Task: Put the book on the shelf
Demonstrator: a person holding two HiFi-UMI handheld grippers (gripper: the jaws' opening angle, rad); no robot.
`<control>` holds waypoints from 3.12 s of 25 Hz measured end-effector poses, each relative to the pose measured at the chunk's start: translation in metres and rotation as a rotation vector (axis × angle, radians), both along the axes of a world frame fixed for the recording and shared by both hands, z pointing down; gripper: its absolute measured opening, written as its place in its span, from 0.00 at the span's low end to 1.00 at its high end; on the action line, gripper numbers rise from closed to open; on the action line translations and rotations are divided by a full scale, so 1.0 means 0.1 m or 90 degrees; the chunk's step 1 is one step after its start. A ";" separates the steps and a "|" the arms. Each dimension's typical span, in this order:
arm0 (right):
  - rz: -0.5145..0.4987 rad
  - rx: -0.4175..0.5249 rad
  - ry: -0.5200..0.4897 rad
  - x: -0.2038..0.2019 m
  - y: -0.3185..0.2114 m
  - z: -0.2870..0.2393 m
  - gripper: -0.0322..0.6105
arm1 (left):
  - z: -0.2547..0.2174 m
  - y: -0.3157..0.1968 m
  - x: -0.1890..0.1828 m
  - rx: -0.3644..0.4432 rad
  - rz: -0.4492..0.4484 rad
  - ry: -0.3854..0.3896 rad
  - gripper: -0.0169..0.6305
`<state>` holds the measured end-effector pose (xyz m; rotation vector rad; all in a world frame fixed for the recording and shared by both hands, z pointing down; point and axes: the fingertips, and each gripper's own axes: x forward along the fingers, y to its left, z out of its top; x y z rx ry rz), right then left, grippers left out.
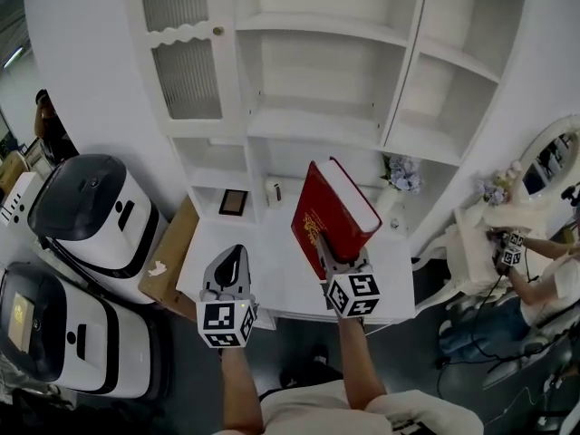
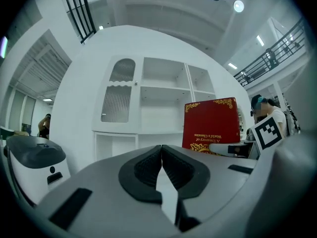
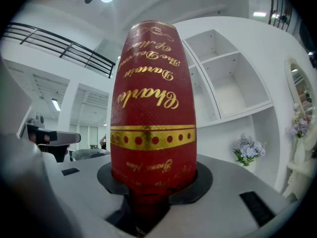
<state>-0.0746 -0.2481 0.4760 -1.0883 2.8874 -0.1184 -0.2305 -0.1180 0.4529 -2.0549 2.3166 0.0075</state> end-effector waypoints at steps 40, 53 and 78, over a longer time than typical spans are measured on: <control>0.148 0.001 -0.156 0.36 -1.07 -0.72 0.35 | -0.68 -2.10 0.68 0.052 0.231 -0.087 0.05; 0.139 0.003 -0.142 0.13 -1.30 -1.22 0.35 | -0.89 -2.26 0.53 0.061 0.230 -0.084 0.05; 0.175 0.055 -0.078 0.05 -1.87 -1.87 0.35 | -1.00 -2.20 0.70 0.056 0.243 -0.084 0.05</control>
